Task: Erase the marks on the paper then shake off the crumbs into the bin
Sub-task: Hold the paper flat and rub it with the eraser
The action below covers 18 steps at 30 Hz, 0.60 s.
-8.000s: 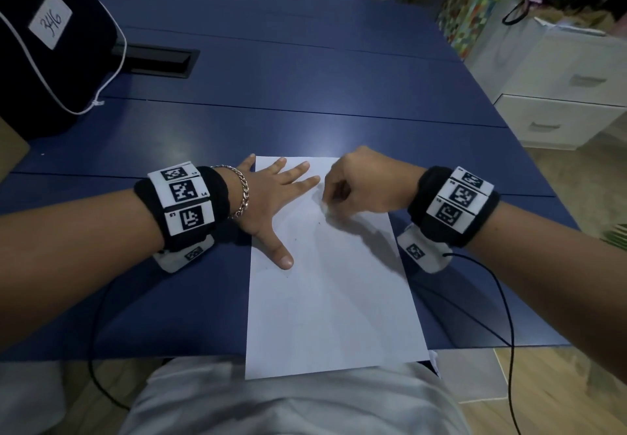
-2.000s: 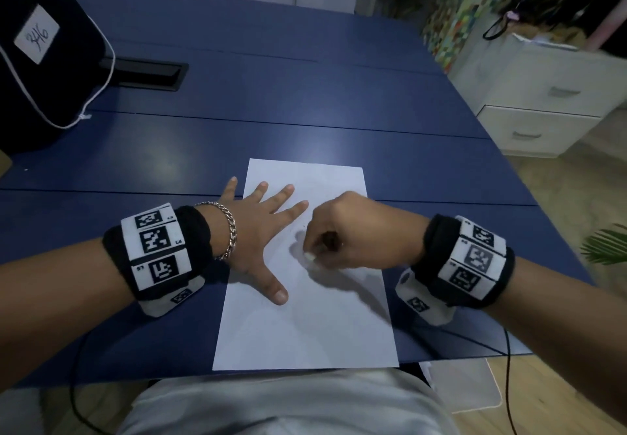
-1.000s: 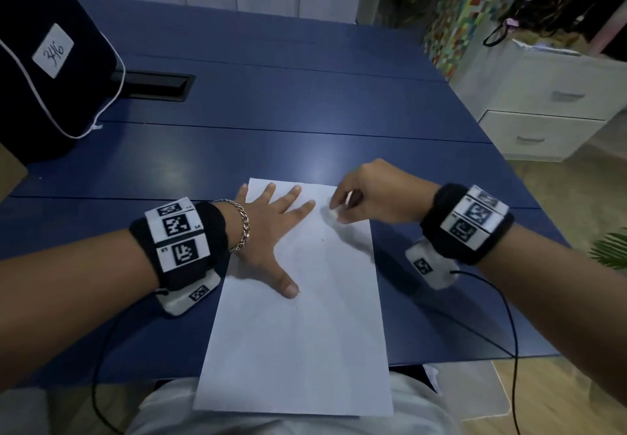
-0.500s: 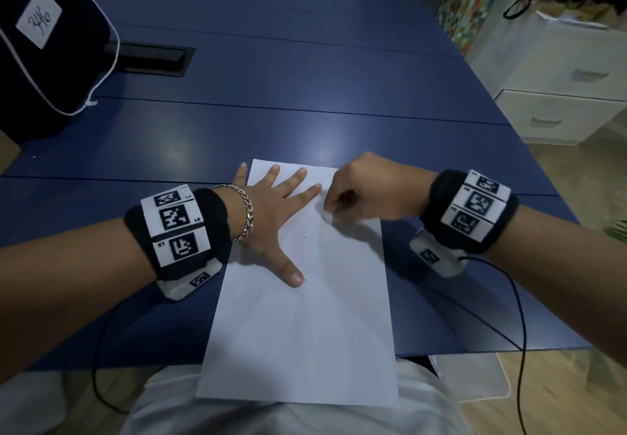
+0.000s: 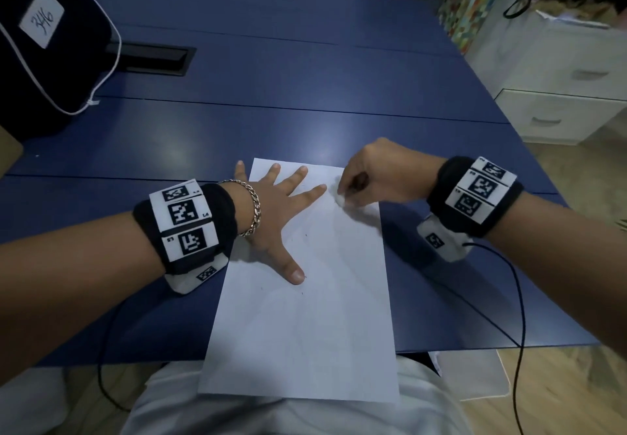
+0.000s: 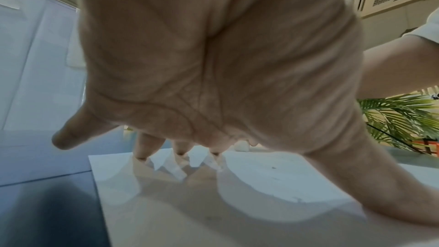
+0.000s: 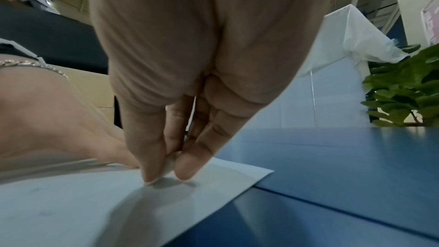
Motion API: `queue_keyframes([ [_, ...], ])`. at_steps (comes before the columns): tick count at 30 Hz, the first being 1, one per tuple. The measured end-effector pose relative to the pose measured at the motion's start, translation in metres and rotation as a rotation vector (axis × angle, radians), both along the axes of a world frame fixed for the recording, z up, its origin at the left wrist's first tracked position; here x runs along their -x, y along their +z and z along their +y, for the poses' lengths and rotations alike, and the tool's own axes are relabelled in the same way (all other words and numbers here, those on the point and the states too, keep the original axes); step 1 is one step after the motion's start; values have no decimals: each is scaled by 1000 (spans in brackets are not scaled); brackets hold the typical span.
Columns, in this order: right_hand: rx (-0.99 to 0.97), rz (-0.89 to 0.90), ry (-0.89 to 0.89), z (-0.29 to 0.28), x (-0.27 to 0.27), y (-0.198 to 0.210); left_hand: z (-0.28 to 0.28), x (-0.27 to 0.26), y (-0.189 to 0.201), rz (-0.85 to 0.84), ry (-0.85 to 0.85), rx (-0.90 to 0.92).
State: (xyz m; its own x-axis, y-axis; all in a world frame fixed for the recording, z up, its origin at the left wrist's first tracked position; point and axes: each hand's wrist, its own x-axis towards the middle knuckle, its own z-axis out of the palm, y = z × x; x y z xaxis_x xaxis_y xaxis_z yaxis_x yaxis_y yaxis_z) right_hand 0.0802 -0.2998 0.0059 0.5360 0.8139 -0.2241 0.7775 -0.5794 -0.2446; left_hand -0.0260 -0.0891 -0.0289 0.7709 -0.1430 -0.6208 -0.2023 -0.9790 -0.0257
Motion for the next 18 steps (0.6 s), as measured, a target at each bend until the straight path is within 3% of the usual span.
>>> queue_keyframes([
  [4, 12, 54, 24, -1, 14, 2, -3, -3, 2, 33, 24, 8],
  [8, 141, 285, 112, -2, 43, 5, -6, -5, 3, 51, 11, 4],
  [14, -39, 82, -55, 3, 8, 2, -5, -7, 4, 57, 5, 0],
  [18, 79, 181, 36, -1, 32, 1, -6, -6, 3, 53, 4, -9],
])
